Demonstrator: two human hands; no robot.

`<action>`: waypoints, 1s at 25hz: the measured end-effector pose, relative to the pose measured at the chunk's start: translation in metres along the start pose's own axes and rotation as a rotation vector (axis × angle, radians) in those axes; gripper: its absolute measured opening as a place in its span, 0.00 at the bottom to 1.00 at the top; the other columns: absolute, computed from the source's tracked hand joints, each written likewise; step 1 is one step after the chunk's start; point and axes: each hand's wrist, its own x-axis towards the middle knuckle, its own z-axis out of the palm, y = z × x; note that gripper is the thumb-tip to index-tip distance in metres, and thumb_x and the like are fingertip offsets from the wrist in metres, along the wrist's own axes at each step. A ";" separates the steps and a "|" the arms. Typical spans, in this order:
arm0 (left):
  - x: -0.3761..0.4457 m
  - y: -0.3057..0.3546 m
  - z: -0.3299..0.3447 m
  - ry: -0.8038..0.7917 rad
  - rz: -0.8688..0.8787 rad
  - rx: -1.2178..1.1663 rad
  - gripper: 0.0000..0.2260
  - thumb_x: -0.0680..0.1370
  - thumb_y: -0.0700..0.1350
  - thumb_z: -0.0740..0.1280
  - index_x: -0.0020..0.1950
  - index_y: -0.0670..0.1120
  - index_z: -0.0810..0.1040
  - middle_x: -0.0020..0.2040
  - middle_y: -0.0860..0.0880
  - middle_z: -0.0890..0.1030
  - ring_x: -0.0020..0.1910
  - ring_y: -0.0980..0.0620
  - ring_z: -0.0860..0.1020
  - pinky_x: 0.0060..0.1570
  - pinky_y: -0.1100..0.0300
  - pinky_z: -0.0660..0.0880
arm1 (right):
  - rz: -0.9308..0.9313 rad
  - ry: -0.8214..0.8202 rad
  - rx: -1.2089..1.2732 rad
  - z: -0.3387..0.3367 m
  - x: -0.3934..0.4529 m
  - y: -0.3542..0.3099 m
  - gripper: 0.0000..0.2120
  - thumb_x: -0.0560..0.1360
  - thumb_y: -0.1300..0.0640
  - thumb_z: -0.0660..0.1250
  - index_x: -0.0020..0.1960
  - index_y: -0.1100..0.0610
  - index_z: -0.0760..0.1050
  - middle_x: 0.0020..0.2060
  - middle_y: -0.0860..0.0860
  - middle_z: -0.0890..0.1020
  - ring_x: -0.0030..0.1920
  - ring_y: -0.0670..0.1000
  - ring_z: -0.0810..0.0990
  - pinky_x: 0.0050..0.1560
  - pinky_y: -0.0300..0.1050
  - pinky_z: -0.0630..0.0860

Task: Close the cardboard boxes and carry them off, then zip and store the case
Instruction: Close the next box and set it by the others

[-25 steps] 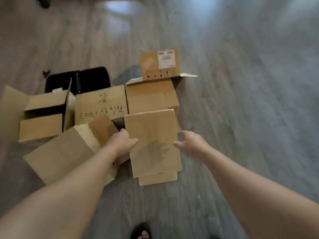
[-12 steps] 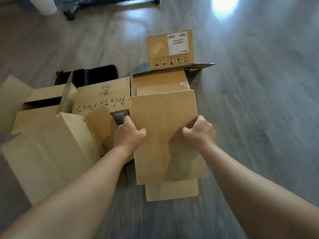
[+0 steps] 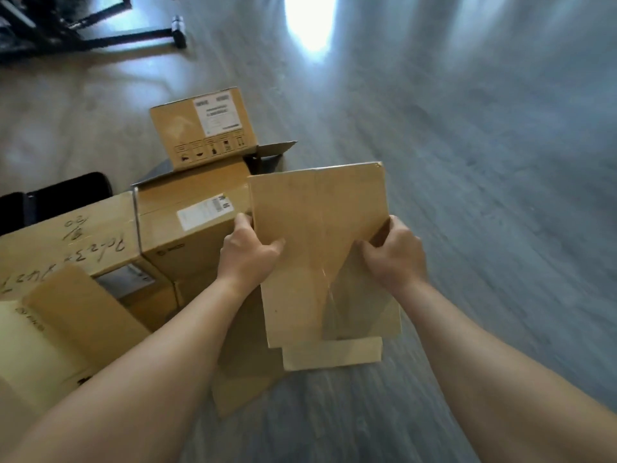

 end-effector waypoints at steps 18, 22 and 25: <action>-0.007 0.005 0.048 -0.474 -0.370 -0.814 0.33 0.74 0.76 0.55 0.73 0.60 0.65 0.67 0.42 0.77 0.61 0.40 0.79 0.60 0.37 0.75 | -0.276 0.169 0.029 -0.040 0.015 -0.004 0.27 0.71 0.46 0.69 0.68 0.52 0.74 0.52 0.46 0.80 0.54 0.54 0.81 0.57 0.57 0.78; -0.026 -0.025 0.086 -0.532 -0.711 -0.903 0.41 0.74 0.73 0.60 0.81 0.53 0.54 0.74 0.37 0.68 0.68 0.35 0.72 0.68 0.38 0.69 | -0.359 -0.011 -0.304 -0.028 0.008 -0.015 0.25 0.72 0.53 0.66 0.69 0.55 0.73 0.57 0.53 0.82 0.59 0.59 0.80 0.61 0.60 0.75; -0.024 -0.044 0.090 -0.539 -0.831 -0.886 0.47 0.72 0.75 0.59 0.81 0.47 0.53 0.75 0.34 0.65 0.69 0.32 0.70 0.69 0.38 0.68 | -0.348 -0.135 -0.367 -0.010 -0.007 -0.006 0.31 0.74 0.53 0.67 0.76 0.54 0.67 0.72 0.51 0.74 0.72 0.54 0.71 0.70 0.57 0.68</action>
